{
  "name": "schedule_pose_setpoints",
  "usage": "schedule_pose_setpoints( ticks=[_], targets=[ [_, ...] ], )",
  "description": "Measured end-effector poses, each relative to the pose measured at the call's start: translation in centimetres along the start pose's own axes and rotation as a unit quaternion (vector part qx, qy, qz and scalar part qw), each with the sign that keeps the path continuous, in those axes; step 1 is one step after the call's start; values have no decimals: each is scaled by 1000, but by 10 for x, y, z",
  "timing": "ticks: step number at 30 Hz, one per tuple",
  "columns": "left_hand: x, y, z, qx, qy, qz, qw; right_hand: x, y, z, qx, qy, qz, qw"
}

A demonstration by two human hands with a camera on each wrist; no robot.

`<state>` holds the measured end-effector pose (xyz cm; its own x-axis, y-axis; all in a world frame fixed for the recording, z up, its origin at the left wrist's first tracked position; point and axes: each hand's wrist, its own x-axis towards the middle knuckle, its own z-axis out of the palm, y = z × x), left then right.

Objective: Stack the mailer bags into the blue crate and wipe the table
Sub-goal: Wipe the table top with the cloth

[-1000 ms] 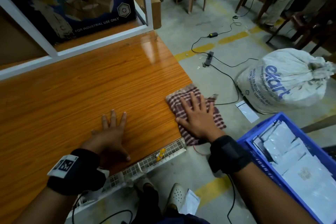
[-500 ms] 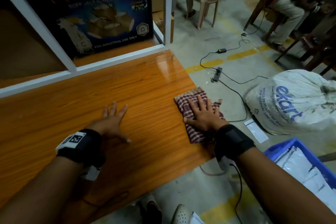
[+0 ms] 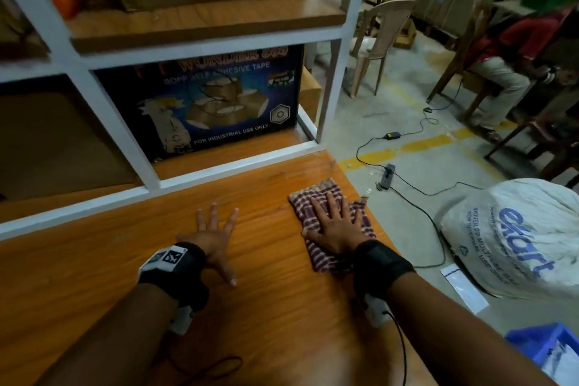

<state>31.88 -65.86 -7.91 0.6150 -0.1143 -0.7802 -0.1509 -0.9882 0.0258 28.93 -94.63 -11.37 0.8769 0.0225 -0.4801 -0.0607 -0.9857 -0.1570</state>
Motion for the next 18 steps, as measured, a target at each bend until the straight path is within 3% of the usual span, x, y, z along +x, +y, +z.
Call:
schedule_pose_setpoints(
  ticks=[8,12,18],
  targets=[
    [24,3,-6,11,-16,-13,1000,88,-4,-55,32,37,69,996],
    [29,0,-6,22,-20,-4,1000,108,-35,-60,43,47,114,991],
    [30,-2,-8,14,-20,4,1000,93,-114,-31,-39,17,-55,998]
  ],
)
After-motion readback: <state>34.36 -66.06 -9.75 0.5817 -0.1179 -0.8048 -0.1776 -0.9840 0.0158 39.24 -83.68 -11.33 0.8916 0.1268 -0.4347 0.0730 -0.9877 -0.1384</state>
